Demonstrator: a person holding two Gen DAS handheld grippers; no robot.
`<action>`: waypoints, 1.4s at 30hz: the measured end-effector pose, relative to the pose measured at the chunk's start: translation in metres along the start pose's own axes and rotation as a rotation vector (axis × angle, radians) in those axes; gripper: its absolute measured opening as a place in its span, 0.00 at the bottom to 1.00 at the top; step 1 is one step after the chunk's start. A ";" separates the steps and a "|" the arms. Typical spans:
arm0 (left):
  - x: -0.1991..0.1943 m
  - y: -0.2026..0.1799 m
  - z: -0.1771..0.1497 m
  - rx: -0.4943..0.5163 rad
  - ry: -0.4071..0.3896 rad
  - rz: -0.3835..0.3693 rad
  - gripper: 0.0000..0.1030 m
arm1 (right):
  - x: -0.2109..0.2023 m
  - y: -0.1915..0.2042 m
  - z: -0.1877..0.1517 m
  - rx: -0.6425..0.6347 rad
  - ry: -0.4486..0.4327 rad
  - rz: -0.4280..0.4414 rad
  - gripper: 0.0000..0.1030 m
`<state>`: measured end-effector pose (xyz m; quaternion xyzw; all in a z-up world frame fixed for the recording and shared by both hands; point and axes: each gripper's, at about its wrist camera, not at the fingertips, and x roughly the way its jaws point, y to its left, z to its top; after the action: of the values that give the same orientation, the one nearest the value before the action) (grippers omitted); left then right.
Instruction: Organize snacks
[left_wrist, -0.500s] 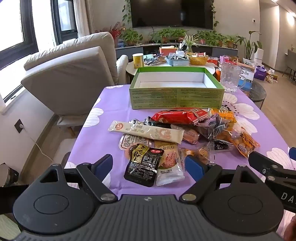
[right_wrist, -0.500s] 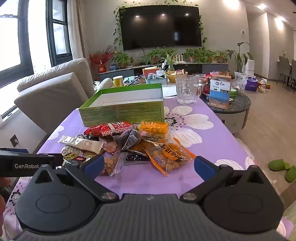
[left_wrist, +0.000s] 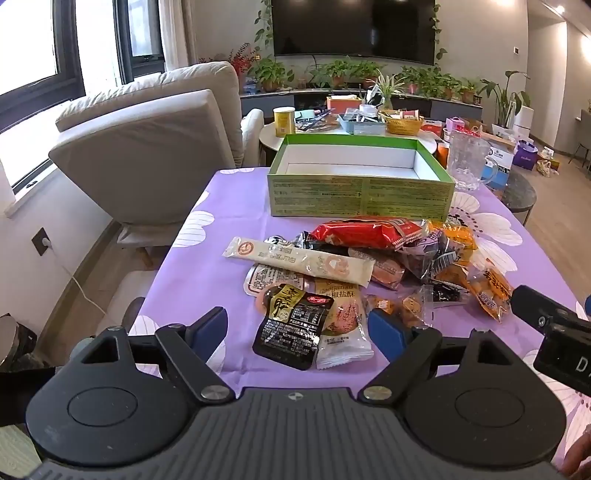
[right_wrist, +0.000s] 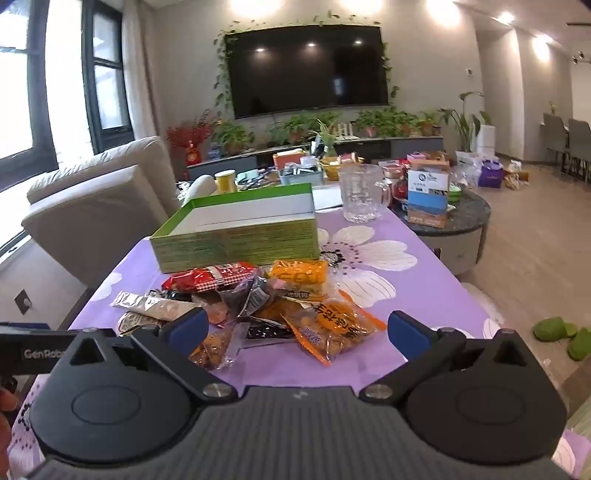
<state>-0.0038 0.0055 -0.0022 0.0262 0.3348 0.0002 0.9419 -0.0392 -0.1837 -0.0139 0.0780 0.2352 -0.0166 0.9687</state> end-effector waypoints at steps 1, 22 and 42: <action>0.000 0.000 0.000 -0.003 0.001 0.004 0.80 | 0.001 -0.001 0.000 0.006 0.013 0.005 0.66; 0.004 0.003 -0.004 -0.005 0.073 0.058 0.80 | 0.007 0.003 -0.004 -0.032 0.076 0.034 0.66; 0.007 0.010 -0.006 -0.045 0.090 0.055 0.80 | 0.006 0.005 -0.002 -0.040 0.072 0.036 0.66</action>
<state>-0.0019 0.0162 -0.0105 0.0143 0.3760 0.0345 0.9259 -0.0339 -0.1783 -0.0175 0.0633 0.2686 0.0081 0.9611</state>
